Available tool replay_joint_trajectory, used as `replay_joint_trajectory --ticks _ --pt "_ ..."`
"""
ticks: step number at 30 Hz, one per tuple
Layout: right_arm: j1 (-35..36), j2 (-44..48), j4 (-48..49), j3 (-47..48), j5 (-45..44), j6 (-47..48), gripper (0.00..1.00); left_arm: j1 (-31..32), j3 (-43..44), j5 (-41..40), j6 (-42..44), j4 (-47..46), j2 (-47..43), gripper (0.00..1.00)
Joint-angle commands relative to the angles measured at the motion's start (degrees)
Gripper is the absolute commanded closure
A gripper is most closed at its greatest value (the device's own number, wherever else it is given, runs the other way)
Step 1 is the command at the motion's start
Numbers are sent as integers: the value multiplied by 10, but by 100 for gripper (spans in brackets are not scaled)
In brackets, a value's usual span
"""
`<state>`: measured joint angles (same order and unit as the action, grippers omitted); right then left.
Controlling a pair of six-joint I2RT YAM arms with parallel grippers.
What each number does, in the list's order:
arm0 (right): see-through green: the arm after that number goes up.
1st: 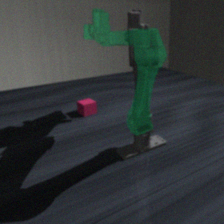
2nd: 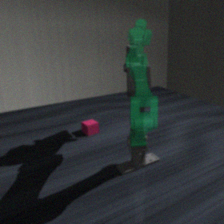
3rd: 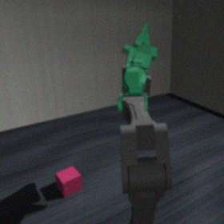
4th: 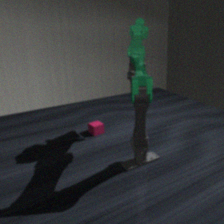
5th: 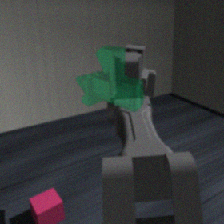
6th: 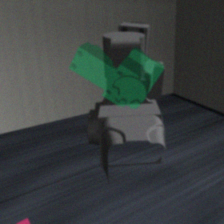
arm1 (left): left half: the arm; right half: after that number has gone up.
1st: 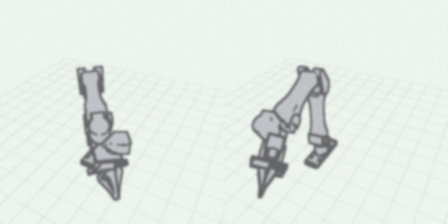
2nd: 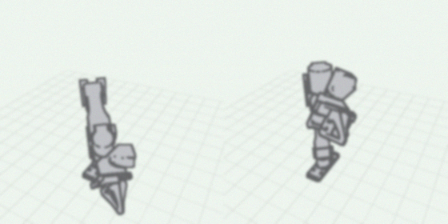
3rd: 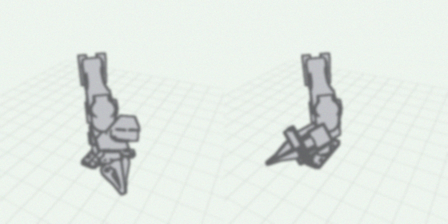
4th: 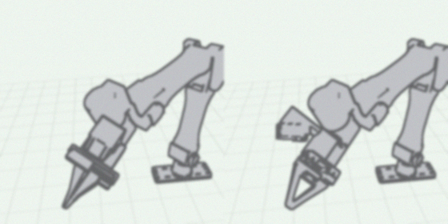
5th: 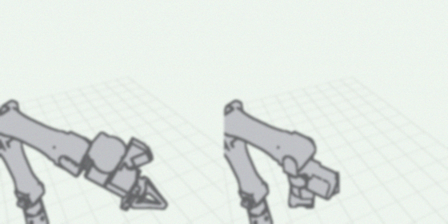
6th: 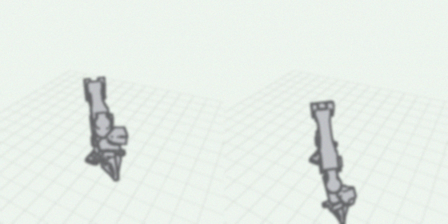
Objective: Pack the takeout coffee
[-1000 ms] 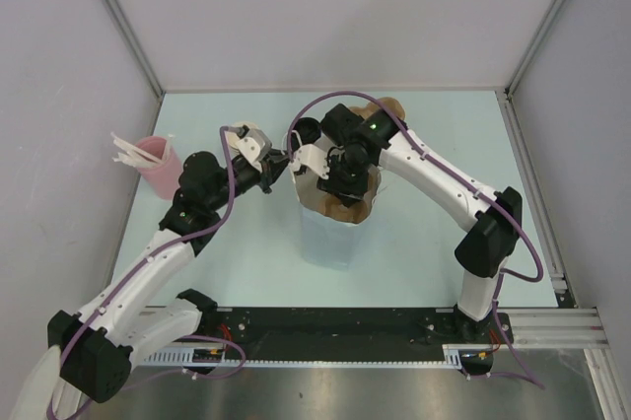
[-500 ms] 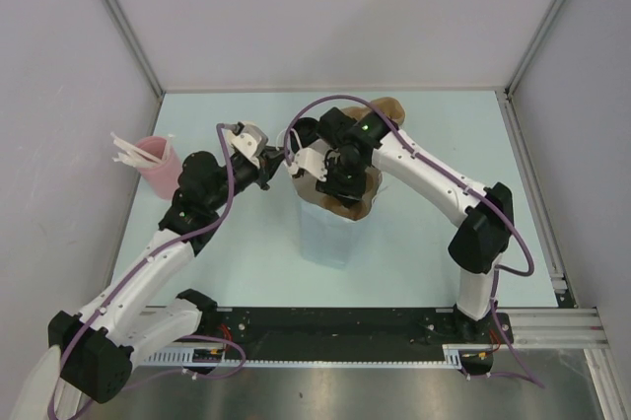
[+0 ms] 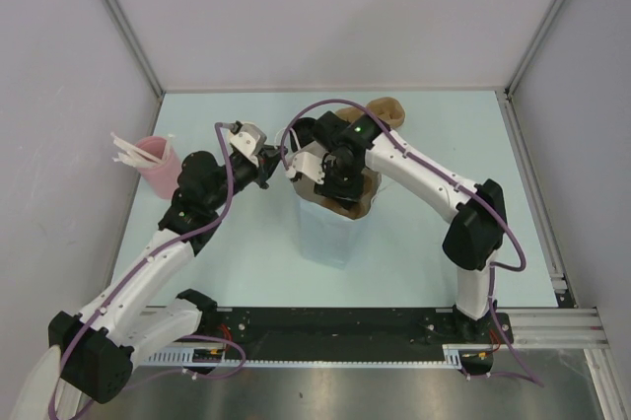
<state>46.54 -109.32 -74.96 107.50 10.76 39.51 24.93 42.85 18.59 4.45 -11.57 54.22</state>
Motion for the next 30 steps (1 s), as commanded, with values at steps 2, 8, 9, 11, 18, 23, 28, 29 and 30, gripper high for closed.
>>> replay_joint_trajectory --ticks 2,8,9,11,18,23,28,29,30 --pt "-1 -19 -68 17 -5 9 73 -8 -1 -9 -8 -37 -14 91" --pt "-17 -34 -69 18 15 13 72 -8 -1 -7 -6 -35 -12 91" --pt "-20 -34 -68 19 18 12 72 -7 -1 -5 -6 -35 -13 91" --pt "-22 -33 -70 21 24 14 71 -8 0 -5 -5 -35 -12 91" --pt "-23 -29 -67 20 26 15 70 -8 -2 -2 -5 -36 -12 91" --pt "-20 -33 -63 13 4 12 65 -8 -3 -1 -6 -36 -12 89" --pt "-11 -21 -64 21 -3 13 45 -8 -5 0 -4 -38 -13 83" --pt "-10 -19 -64 23 0 14 39 -8 -5 0 -5 -38 -15 81" --pt "-8 -16 -64 26 2 14 36 -8 -5 1 -4 -37 -14 81"
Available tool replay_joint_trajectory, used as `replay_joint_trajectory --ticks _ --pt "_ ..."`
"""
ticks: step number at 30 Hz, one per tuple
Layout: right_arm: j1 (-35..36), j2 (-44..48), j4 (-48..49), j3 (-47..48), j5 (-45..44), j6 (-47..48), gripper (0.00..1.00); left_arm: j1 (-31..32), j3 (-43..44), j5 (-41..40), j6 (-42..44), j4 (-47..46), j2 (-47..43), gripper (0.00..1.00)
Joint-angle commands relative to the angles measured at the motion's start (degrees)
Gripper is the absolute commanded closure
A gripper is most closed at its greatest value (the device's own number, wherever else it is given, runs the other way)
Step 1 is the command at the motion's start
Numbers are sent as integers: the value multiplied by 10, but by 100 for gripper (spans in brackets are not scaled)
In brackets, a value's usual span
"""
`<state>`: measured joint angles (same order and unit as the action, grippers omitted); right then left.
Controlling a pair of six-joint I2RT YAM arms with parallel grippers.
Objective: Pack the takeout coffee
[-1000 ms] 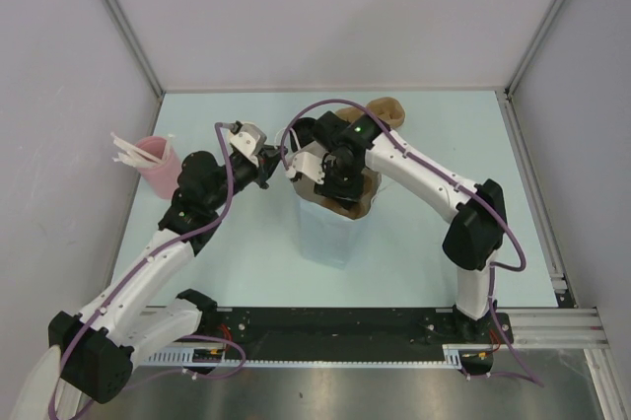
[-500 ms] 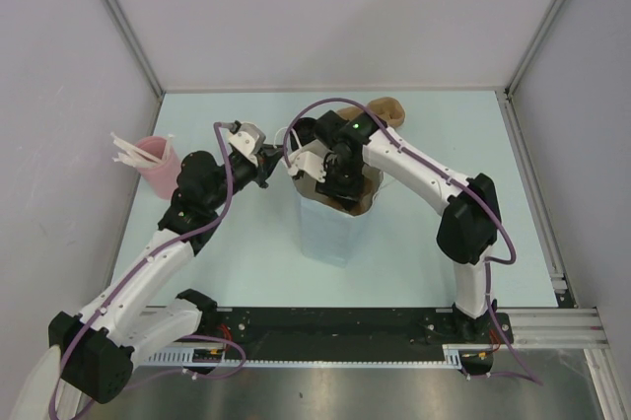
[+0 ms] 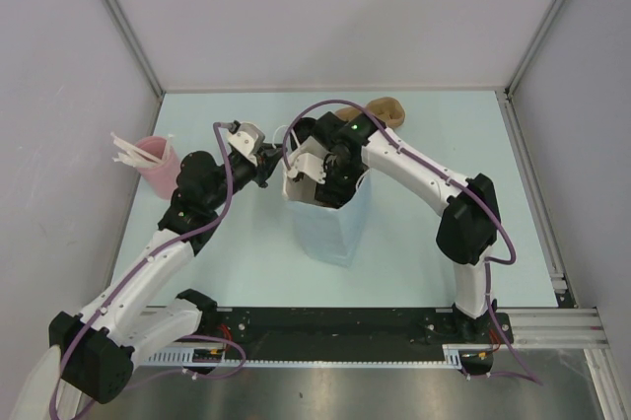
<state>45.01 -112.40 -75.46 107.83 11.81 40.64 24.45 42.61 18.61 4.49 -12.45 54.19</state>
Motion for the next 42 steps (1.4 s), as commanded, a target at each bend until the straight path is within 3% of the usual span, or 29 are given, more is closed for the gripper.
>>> replay_joint_trajectory --ticks 1,6,14,21,31,42 --pt "9 21 -58 29 -5 2 34 -4 -2 1 -4 -28 -13 81" --pt "17 34 -55 38 6 3 21 -4 -2 4 -5 -28 -14 78" --pt "18 65 -34 65 40 -7 14 -4 8 23 0 -23 -8 75" --pt "9 95 -9 104 68 -19 12 -4 11 37 0 -20 -6 70" --pt "-33 120 15 155 81 -39 11 -4 18 49 4 -14 -3 46" --pt "-34 124 -21 143 75 -21 11 -4 23 49 5 -10 -4 35"
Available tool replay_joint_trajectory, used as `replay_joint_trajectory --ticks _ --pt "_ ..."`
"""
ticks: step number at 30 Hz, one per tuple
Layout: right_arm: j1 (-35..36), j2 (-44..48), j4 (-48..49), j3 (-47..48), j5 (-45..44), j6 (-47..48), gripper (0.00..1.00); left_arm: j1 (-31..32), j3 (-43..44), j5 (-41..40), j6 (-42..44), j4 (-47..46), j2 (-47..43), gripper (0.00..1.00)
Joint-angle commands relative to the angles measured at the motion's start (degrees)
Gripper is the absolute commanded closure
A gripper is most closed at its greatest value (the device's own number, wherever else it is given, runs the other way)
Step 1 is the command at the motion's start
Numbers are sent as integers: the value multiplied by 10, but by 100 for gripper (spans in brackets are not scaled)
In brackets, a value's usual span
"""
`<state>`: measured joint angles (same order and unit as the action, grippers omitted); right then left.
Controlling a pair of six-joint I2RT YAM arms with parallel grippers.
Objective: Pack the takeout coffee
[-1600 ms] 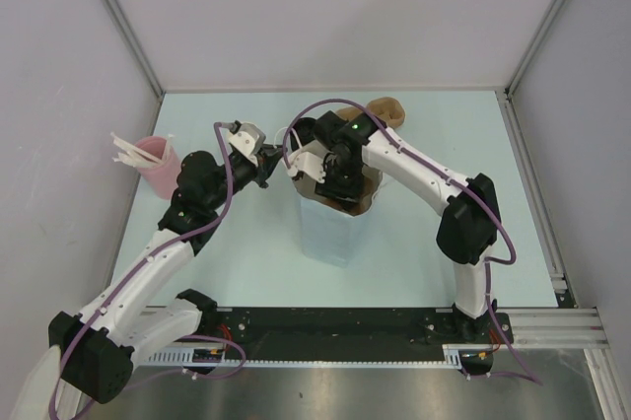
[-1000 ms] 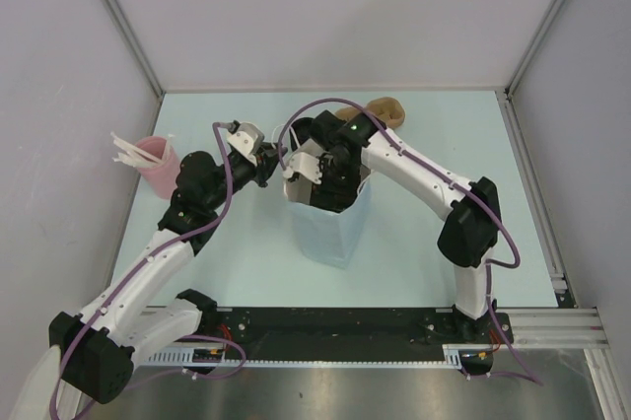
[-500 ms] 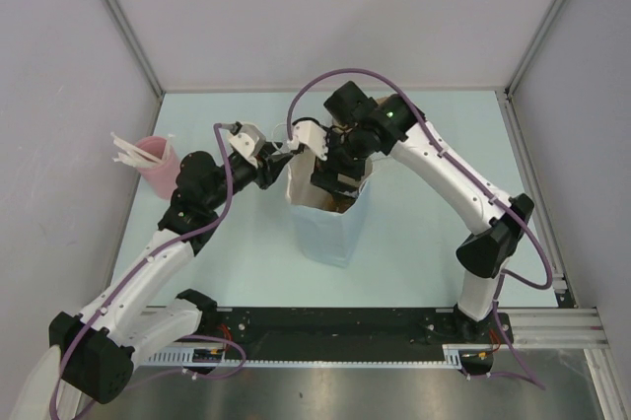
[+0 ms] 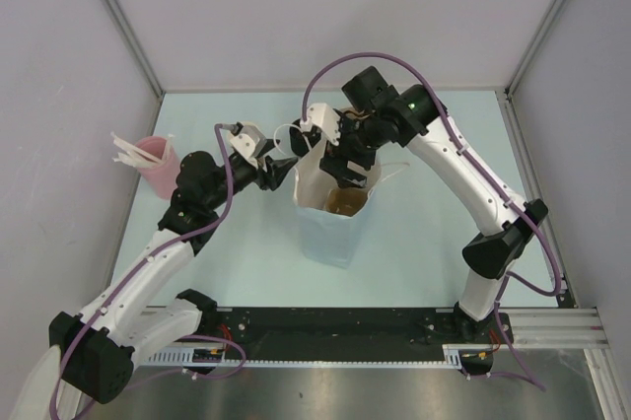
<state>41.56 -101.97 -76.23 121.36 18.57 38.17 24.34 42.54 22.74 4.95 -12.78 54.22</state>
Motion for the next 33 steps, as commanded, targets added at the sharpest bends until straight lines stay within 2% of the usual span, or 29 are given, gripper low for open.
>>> replay_joint_trajectory --ticks 1,9,12,16,24,29,33 --pt "0 21 -13 10 10 3 11 -3 25 9 1 -6 -4 33" --pt "-3 29 4 29 14 -7 11 -3 30 13 1 0 -5 24" --pt "-9 28 13 45 15 -16 11 -3 34 17 3 4 -3 16" --pt "-23 29 31 61 9 -33 11 -2 44 33 12 13 -2 0" --pt "-75 25 79 80 -14 -69 11 -3 97 56 48 86 -11 0" --pt "-104 41 127 24 -16 -60 8 -3 137 71 95 149 -19 0" --pt "-107 29 106 18 -18 -44 7 -3 161 73 136 204 -29 0"
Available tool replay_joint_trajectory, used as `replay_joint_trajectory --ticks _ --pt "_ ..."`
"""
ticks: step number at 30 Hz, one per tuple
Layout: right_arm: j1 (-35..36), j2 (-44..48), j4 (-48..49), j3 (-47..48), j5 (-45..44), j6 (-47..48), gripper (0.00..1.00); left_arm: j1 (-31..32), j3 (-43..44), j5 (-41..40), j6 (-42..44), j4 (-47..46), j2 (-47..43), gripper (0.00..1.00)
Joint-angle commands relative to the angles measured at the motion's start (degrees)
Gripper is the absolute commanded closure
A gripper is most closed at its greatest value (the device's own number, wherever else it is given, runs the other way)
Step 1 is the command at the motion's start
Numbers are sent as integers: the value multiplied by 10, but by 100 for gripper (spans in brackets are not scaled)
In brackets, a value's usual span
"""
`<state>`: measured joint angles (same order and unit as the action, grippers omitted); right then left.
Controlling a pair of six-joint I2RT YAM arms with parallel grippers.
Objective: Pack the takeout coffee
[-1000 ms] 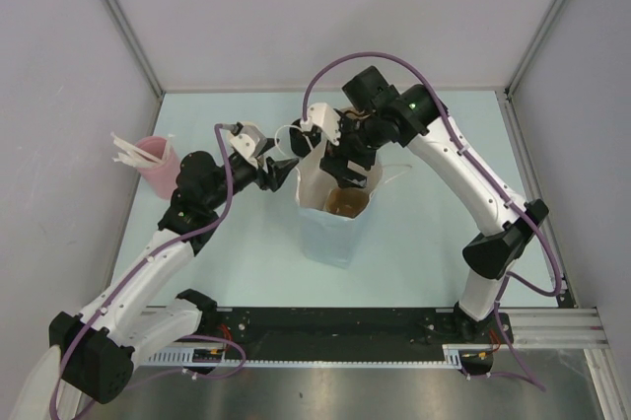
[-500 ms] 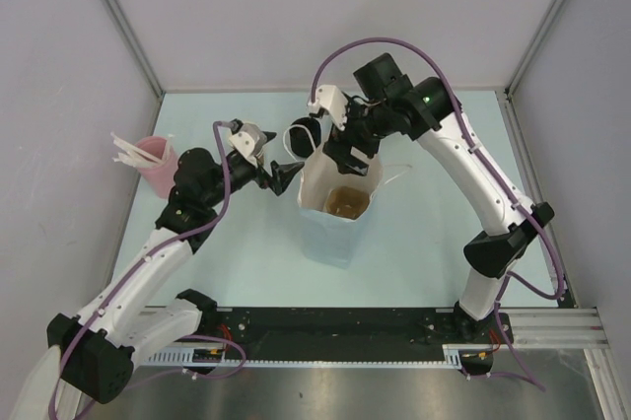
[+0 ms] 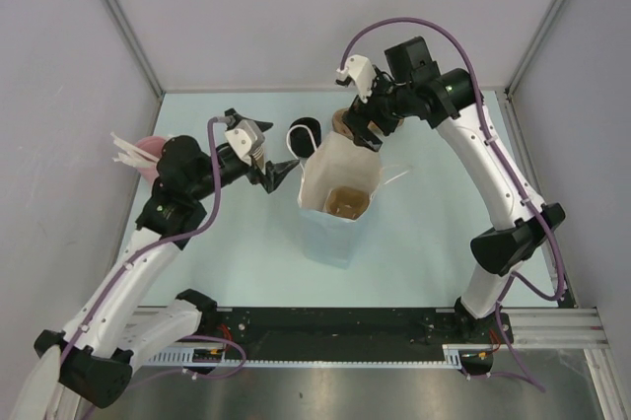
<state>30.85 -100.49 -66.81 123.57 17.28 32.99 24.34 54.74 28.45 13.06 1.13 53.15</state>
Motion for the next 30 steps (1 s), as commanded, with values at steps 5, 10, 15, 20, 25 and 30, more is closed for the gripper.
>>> replay_joint_trajectory --ticks 5,10,15,20,25,30 --pt "-2 -6 -8 -3 -18 15 7 -3 79 5 108 148 -33 0" --pt "-3 -17 -9 4 -31 19 7 -3 92 -8 128 182 -42 0" --pt "-3 -48 -40 22 -18 23 10 -3 76 -8 128 191 -55 0" --pt "1 -71 -54 23 -2 18 13 -3 60 -9 128 191 -64 0" --pt "9 -89 -37 30 -15 -6 42 -3 51 -7 126 188 -66 0" --pt "11 -85 -31 46 -62 -43 73 -3 43 -7 127 186 -67 0"
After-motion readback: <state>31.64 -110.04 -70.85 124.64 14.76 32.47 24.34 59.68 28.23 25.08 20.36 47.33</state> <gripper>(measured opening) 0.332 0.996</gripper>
